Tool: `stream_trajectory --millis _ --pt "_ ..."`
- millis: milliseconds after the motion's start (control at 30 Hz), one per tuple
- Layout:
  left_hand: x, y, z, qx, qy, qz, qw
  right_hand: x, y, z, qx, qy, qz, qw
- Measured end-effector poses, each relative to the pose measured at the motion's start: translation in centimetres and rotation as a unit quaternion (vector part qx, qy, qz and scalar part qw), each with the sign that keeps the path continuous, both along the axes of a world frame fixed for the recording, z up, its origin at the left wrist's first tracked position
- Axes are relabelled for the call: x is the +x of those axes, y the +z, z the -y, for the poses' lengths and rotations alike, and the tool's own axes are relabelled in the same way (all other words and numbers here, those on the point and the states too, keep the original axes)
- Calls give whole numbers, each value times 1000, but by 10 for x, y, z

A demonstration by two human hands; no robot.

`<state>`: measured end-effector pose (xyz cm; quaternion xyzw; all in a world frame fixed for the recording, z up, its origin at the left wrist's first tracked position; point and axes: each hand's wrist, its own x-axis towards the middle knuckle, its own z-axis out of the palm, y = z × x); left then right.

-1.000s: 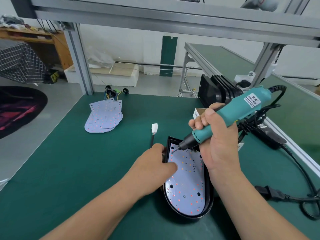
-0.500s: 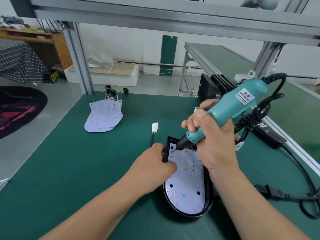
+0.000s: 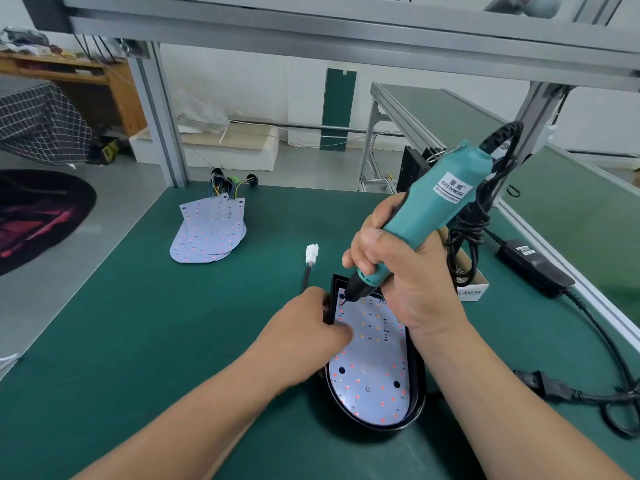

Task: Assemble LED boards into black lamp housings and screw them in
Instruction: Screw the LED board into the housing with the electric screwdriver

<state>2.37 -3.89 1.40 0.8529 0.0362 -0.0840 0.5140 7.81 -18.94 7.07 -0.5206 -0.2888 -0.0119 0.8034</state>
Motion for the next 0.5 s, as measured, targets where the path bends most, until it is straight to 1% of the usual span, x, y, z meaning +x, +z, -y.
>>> stream_trajectory --millis 67,133,267,367,500 --pt "0 1 -1 -2 1 -3 1000 1 0 1 -10 2 4 1000" --pt "1 2 -1 -14 -4 -10 1000 2 0 3 -15 -16 9 1000" --pt "0 4 -2 -26 -15 -10 999 1 2 8 13 -43 6 999" --pt "-1 4 -2 -15 -19 -7 1000 -5 2 9 21 -64 3 998" --pt "-1 4 -4 -21 -18 -13 1000 -12 11 8 24 -74 37 996"
